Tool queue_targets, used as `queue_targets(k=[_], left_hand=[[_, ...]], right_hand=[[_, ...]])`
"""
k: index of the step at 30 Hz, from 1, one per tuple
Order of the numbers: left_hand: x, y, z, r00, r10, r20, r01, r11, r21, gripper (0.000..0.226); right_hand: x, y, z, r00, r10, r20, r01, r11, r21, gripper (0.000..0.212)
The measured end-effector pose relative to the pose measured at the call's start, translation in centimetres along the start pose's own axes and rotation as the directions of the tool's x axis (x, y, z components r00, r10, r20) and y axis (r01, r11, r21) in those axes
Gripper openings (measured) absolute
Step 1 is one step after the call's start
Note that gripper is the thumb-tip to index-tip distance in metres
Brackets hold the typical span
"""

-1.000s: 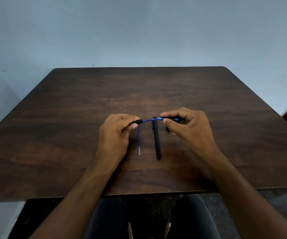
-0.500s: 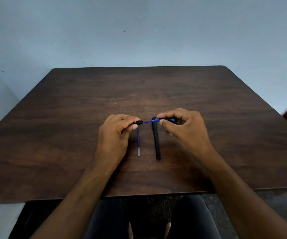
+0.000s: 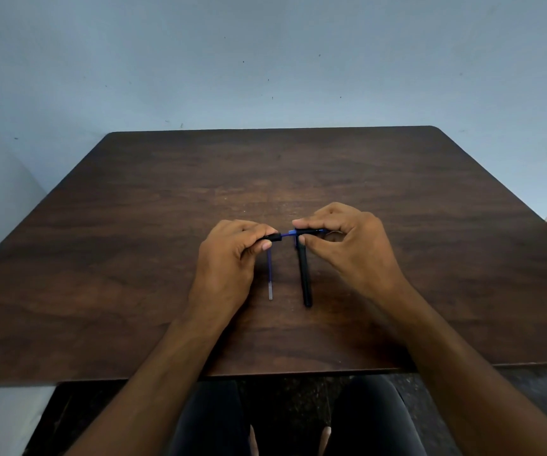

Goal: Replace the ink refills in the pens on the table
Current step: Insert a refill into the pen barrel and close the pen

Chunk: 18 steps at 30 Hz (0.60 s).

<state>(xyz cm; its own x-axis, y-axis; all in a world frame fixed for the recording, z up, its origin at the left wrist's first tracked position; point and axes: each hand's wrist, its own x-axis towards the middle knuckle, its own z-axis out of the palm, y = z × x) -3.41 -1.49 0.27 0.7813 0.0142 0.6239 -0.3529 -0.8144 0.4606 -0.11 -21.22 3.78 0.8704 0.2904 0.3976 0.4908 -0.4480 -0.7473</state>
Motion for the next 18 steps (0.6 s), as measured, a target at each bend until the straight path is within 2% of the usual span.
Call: queue_targets(k=[18], left_hand=[[0.1,-0.1,-0.1,0.999,0.036,-0.034,-0.036,0.999,0.017,0.014]], right_hand=[[0.1,0.1,1.5,0.998,0.062,0.03,-0.062,0.998,-0.015,0.019]])
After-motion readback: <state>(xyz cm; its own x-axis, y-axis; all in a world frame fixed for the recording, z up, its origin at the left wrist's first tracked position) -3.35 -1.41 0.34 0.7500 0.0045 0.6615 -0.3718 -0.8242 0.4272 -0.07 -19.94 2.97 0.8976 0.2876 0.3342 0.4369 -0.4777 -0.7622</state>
